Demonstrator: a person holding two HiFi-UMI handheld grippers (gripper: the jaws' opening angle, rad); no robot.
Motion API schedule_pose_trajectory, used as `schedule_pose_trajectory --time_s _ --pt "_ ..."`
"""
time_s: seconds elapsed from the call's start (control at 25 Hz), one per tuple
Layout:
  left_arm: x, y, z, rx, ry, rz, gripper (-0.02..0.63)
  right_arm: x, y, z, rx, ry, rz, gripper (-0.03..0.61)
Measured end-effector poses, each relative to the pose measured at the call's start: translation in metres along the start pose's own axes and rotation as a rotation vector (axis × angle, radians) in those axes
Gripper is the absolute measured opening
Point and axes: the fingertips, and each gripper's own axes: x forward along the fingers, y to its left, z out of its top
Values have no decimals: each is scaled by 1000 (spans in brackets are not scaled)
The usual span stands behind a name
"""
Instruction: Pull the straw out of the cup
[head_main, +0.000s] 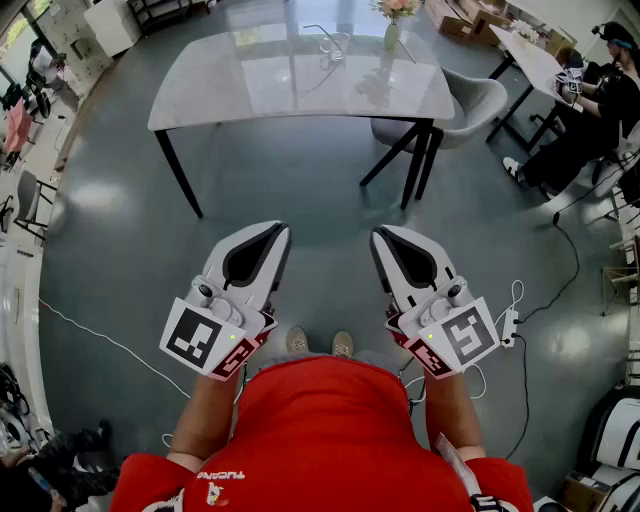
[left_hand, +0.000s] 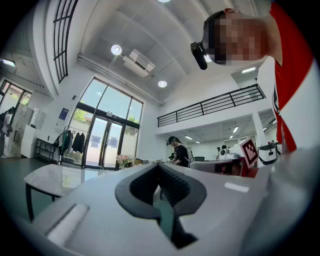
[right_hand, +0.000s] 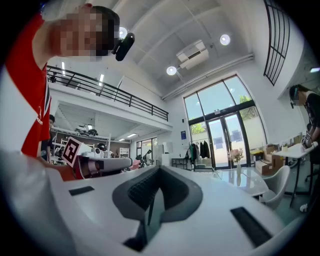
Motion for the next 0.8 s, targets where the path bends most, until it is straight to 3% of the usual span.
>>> schedule_pose_trajectory --time_s 0.8 --pt "20 -10 -4 15 13 26 5 -8 -21 2 33 -24 43 0"
